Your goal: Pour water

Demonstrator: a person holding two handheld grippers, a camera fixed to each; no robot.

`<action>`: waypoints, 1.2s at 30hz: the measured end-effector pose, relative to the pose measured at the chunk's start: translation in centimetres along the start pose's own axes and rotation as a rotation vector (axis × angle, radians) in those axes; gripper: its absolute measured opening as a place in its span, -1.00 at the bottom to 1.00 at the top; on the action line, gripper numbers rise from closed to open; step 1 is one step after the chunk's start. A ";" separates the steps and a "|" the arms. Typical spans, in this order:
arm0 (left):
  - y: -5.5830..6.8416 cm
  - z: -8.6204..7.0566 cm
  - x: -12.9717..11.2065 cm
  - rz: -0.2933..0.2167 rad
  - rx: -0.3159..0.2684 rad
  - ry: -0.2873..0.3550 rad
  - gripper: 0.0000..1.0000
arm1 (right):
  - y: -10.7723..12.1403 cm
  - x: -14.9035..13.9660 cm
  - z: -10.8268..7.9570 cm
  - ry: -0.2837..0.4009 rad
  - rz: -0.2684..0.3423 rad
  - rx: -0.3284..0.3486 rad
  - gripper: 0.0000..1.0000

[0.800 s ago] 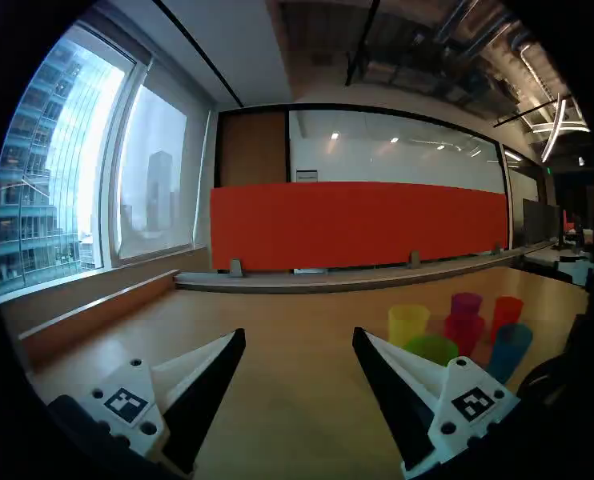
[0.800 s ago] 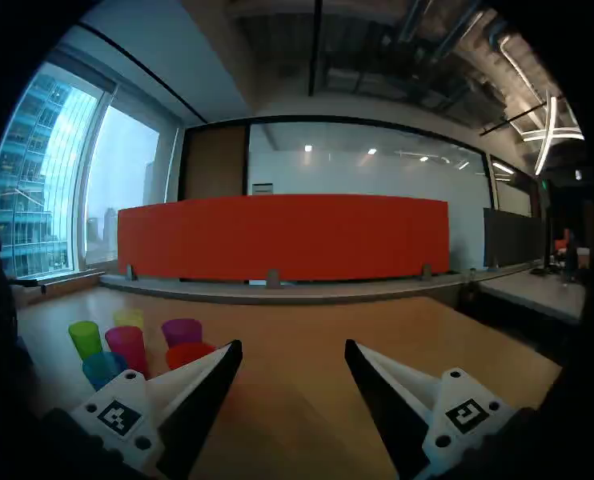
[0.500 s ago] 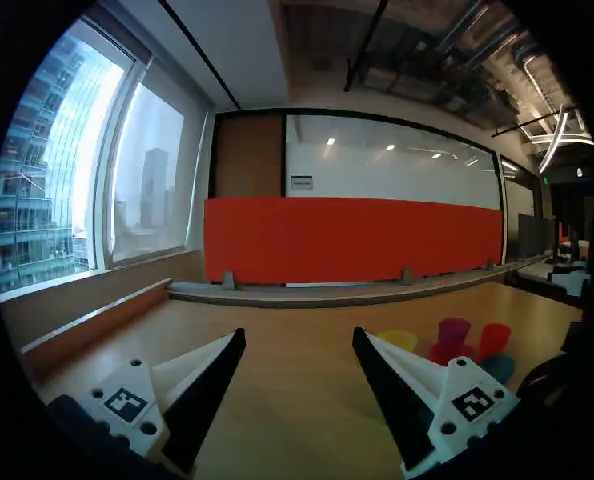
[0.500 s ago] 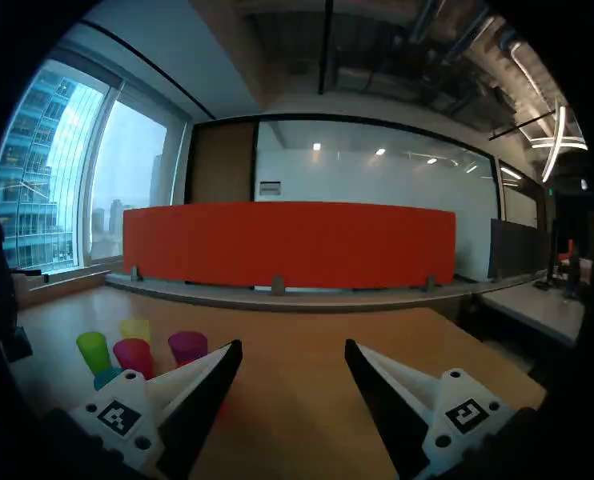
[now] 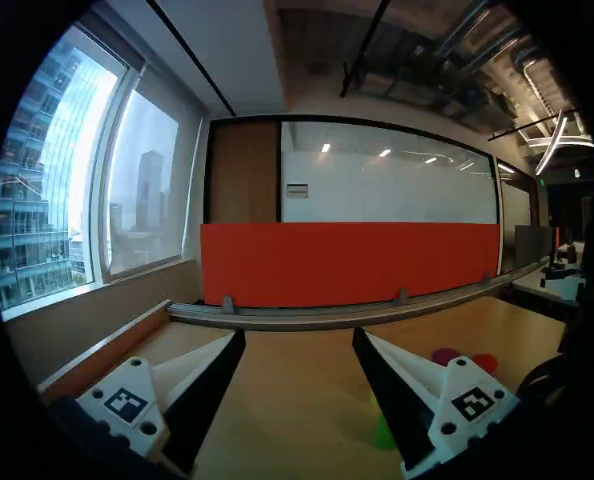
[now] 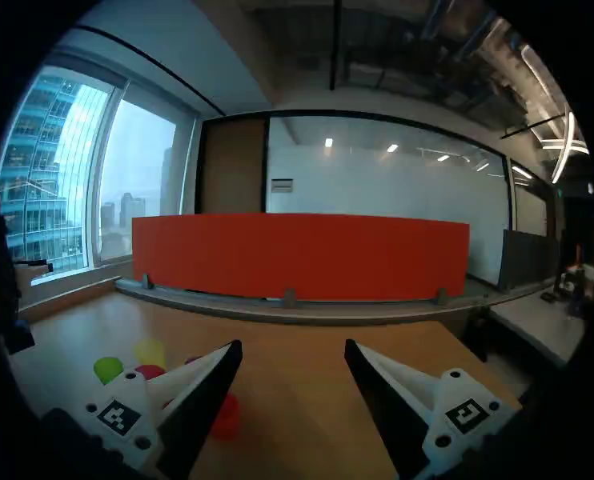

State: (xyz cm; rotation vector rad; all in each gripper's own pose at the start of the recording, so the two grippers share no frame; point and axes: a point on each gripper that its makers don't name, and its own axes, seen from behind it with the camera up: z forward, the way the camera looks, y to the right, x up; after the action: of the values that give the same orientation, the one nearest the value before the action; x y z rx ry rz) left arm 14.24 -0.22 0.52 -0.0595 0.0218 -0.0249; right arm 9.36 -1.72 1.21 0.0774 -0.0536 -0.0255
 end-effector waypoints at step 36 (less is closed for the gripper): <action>4.6 1.0 8.1 -0.003 -0.247 -0.009 0.99 | -4.3 9.2 -1.0 0.054 0.003 0.248 0.98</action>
State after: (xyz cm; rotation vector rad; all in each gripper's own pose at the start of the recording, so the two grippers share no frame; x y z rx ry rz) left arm 22.50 4.18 1.05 -0.3071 0.0156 -0.0245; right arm 18.54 -6.16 0.34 0.3262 -0.0022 -0.0133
